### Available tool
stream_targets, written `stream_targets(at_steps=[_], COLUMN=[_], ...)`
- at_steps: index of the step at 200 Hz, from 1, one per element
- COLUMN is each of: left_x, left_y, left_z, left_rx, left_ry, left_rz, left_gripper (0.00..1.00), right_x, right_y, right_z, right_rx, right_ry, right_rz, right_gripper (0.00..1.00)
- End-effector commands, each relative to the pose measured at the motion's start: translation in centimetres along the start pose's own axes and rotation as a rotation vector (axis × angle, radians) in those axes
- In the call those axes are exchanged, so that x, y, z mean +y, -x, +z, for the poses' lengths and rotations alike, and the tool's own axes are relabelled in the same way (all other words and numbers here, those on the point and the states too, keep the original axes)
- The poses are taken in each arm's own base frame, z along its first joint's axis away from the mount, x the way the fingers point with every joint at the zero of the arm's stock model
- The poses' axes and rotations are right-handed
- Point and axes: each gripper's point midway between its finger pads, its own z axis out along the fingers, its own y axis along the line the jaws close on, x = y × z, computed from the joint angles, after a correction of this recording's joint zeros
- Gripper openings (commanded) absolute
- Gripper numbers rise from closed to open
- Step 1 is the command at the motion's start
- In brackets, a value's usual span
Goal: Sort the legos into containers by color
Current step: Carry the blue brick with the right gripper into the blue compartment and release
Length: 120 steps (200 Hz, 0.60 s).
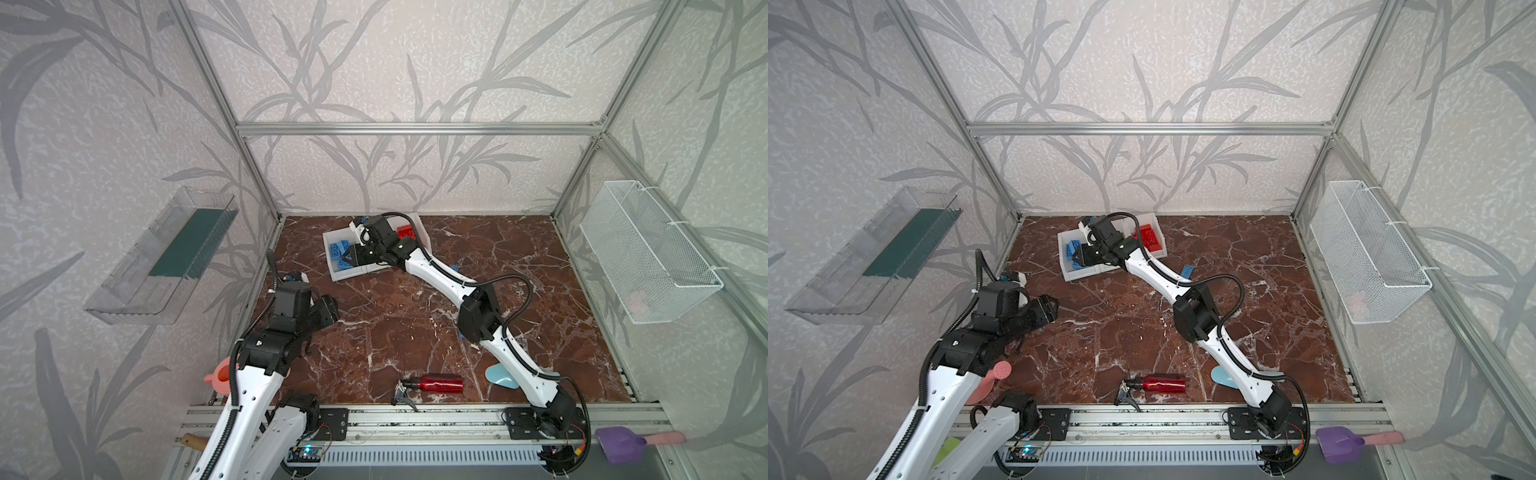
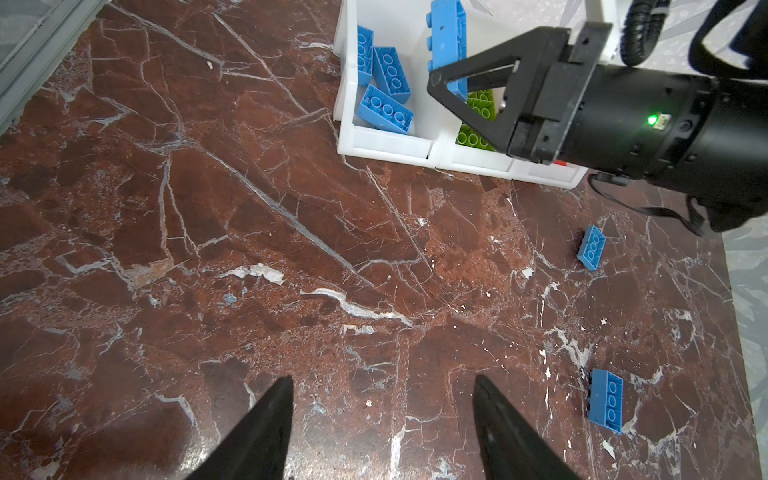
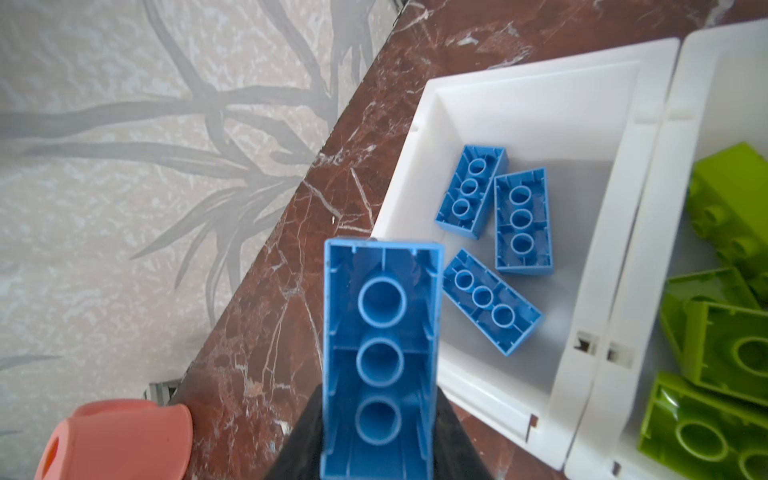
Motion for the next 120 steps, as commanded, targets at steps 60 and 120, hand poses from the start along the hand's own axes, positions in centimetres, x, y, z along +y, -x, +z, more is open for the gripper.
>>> stream_targets(at_steps=[60,120], left_x=[-0.4,-1.1], left_y=[-0.5,-0.4], left_z=[-0.4,-0.3], left_rx=[0.0,0.01], left_ry=[-0.017,-0.047], left_rz=[0.021,0.026], left_gripper=[0.69,0.69], right_x=[-0.1,2.7], right_y=[3.6,6.4], right_z=[1.3,-3.3], right_rx=[-0.158,-0.16], right_ry=[0.1,0.166], right_rz=[0.146,0.069], right_gripper=[0.72,0.76])
